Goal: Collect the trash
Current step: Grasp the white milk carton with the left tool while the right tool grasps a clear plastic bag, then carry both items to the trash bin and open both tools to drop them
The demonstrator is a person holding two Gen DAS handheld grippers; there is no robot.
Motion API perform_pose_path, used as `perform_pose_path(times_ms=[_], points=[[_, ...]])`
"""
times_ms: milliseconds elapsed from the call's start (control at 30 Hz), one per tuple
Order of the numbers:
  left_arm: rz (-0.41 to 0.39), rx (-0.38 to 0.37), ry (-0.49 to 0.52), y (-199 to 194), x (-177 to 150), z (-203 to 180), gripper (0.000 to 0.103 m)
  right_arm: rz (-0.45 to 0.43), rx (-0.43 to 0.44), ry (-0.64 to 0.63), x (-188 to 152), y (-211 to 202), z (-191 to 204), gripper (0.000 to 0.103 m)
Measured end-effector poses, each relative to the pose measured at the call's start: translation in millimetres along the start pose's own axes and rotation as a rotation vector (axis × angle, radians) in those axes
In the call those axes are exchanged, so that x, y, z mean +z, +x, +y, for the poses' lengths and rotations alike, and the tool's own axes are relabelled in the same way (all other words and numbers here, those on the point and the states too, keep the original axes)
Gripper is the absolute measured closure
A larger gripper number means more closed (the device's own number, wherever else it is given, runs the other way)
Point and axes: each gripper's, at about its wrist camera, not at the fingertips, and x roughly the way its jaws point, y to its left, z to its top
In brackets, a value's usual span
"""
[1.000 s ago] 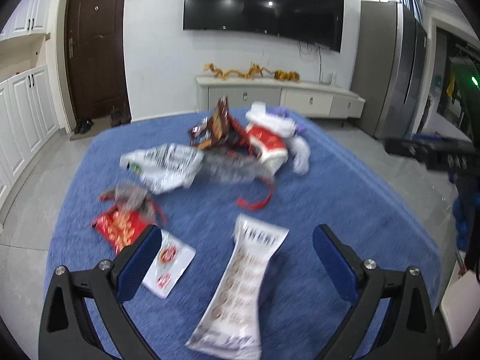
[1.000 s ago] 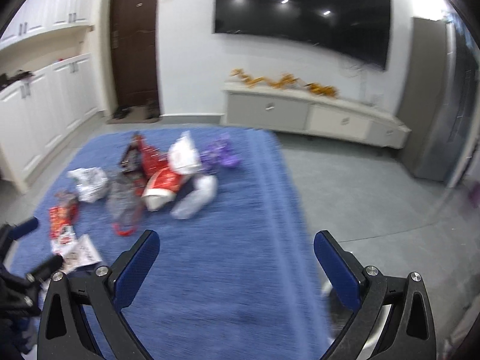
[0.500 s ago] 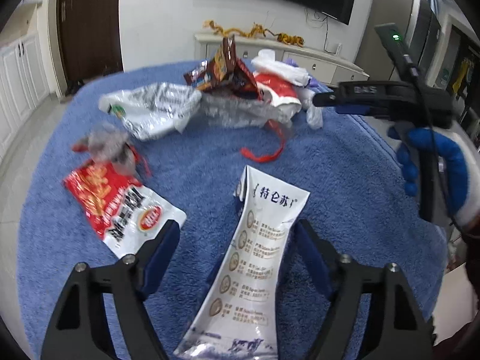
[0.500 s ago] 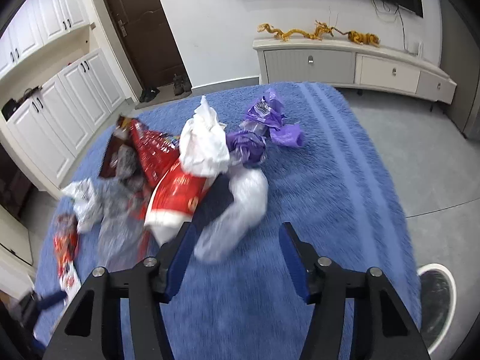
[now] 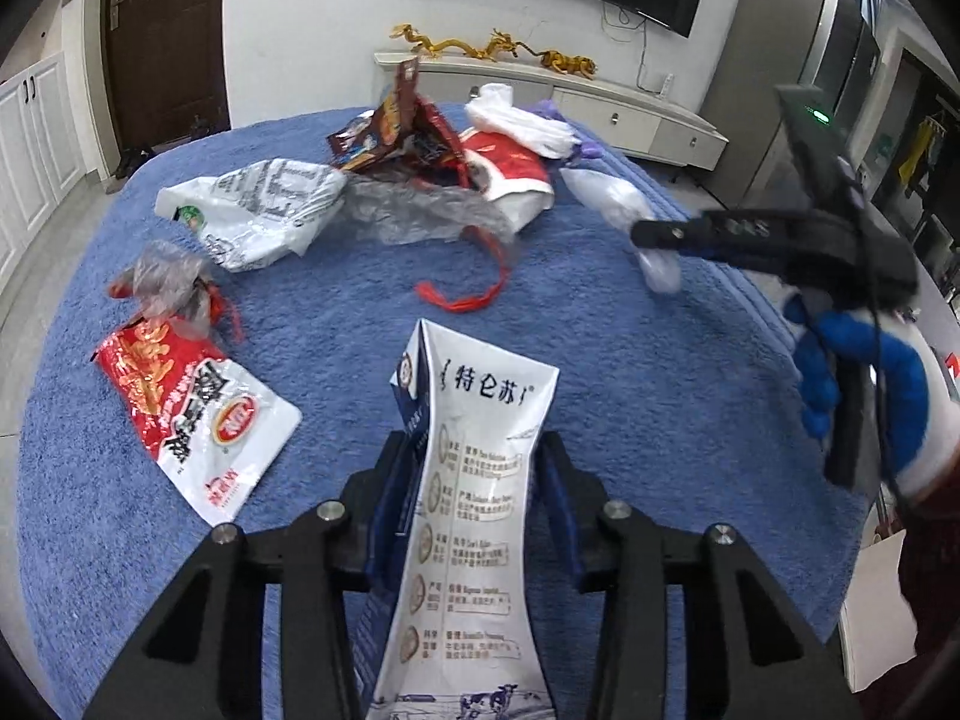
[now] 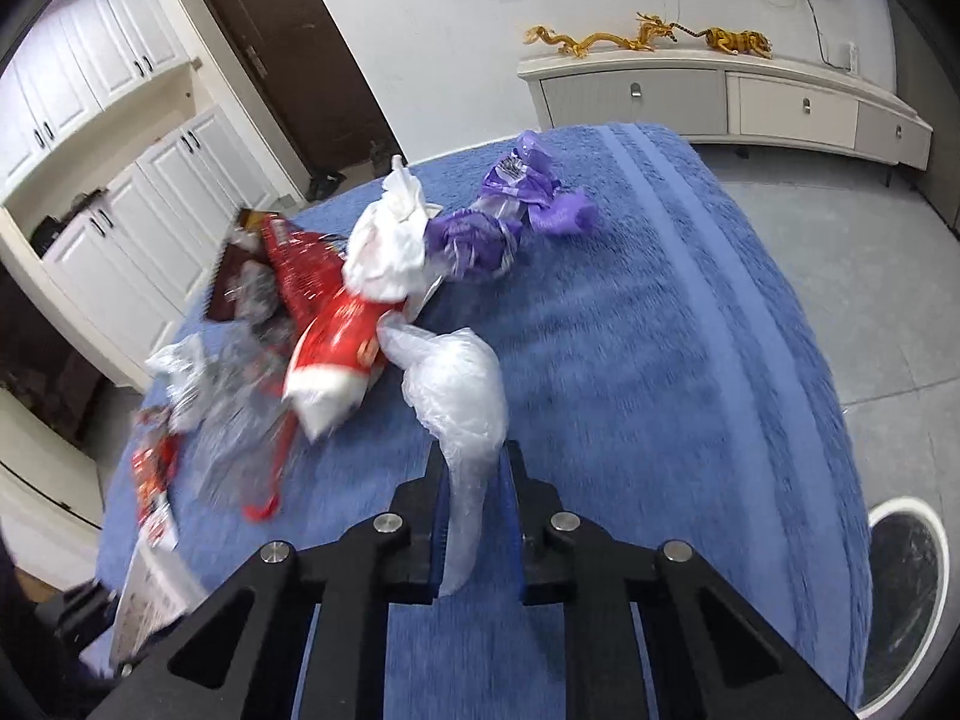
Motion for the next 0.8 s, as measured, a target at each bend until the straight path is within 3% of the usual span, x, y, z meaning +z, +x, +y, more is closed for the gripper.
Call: perform_pose_path(times_ms=[200,433,567,800], points=[[-0.018,-0.056,0.054,-10.1,21.1,-31.1,0.062,-0.108,0.013,0.026,-31.8,-73.7,-22.0,0.089],[-0.027,-0.162,0.206,-5.4,66.3,-112.7,0.062,-0.217,-0.19,0.146,-65.8,-151.1,-103.8,0.089],[-0.003,-0.218,0.328,18.1,93.5,-185.9,0.062,-0.213,-0.338,0.257,-97.5,-177.7,-165.3,0.089],[0.107,-0.3,0.417,86.4,118.7,-300.3,0.062,-0.164,-0.433,0.401,-135.2,-178.9,-238.7,0.089]])
